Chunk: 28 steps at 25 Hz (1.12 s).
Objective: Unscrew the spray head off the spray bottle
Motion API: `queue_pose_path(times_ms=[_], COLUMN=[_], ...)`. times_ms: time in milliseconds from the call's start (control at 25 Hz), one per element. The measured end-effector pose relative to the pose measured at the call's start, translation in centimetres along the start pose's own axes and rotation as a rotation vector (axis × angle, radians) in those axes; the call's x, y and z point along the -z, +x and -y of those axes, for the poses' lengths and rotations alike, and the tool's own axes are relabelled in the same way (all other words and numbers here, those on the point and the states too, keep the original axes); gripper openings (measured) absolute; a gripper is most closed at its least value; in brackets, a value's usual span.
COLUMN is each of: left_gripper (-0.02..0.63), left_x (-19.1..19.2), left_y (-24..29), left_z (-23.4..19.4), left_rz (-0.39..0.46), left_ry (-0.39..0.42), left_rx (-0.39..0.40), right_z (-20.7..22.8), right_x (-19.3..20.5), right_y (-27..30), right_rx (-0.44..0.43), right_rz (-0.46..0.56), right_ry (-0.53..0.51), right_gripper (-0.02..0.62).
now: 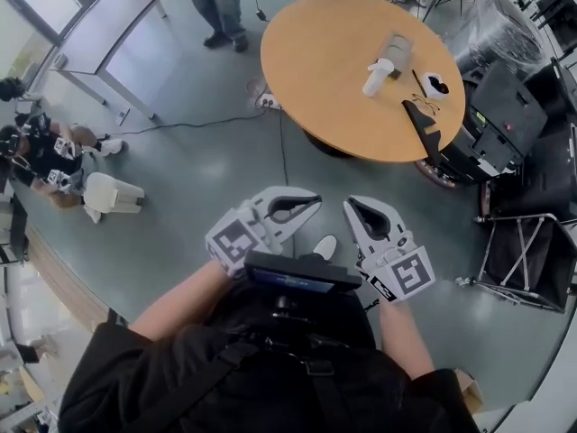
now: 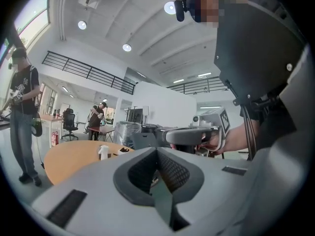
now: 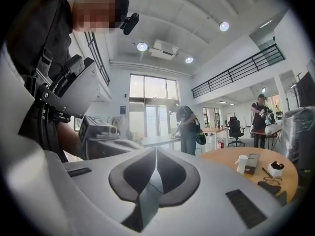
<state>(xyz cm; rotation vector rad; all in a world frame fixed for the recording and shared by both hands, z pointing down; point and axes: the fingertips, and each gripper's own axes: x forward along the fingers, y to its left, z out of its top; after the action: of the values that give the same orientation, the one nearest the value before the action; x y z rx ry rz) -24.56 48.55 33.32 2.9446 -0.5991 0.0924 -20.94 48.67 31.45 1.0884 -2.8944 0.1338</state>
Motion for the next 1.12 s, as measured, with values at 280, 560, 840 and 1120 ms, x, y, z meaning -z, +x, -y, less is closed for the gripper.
queue_pose_path(times_ms=[280,560,840,1120], left_gripper=[0.005,0.005,0.005,0.005], left_x=[-1.5,-1.8,-2.7,-3.3], left_y=[9.0,17.5,23.0,24.9], left_z=[-1.4,-2.1,-2.5,-3.8], left_rz=[-0.010,-0.037,-0.027,-0.026], left_ry=[0.007,-0.002,-0.039,-0.026], left_rx=[-0.033,-0.054,-0.102,-0.114], right_z=[9.0,17.1,22.7,24.9], right_x=[-0.8,-0.6,-0.6,-0.7], right_y=[-2.2,-4.7,-7.0,-7.1], right_rx=[-0.047,-0.084,-0.129,-0.139], right_rz=[0.012,0.024,0.033,0.049], right_ry=[0.032,0.061,0.072,0.086], right_gripper=[0.037,0.037,0.037,0.037])
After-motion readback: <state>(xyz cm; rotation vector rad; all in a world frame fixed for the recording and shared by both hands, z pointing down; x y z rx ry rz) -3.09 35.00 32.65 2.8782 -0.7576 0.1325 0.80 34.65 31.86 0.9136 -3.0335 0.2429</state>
